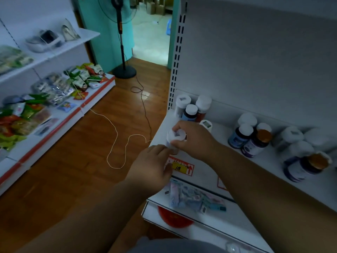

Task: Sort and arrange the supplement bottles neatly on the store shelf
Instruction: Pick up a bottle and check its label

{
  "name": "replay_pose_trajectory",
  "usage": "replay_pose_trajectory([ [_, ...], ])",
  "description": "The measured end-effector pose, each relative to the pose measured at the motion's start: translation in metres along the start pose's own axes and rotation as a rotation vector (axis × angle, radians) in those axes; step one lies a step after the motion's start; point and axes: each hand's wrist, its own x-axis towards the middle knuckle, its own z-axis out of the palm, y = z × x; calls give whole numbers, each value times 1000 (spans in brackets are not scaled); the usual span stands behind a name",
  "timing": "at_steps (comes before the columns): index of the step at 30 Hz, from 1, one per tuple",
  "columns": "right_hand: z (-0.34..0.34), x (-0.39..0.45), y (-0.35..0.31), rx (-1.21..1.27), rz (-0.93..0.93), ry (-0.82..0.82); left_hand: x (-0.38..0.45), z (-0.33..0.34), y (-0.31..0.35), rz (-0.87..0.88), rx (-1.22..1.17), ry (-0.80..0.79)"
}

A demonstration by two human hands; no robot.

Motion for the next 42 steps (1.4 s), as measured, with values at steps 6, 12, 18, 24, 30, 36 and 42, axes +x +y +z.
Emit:
replay_pose_trajectory([
  [6, -1, -3, -1, 30, 7, -5, 2, 5, -1, -11, -38, -55],
  [12, 4, -8, -1, 47, 7, 8, 0, 7, 2, 43, -61, -54],
  [18, -6, -65, 6, 11, 36, 385, 13, 5, 16, 255, -45, -36],
  [24, -46, -178, 29, -25, 275, 636, 21, 26, 103, 463, -167, -74],
  [30, -85, -293, 64, -113, 440, 829, 21, 55, 211, 593, -231, -161],
  [36, -125, -421, 120, -144, 542, 867, -5, 104, 350, 669, -329, -178],
  [42, -177, -515, 180, -142, 615, 825, -17, 144, 460, 652, -372, -180],
])
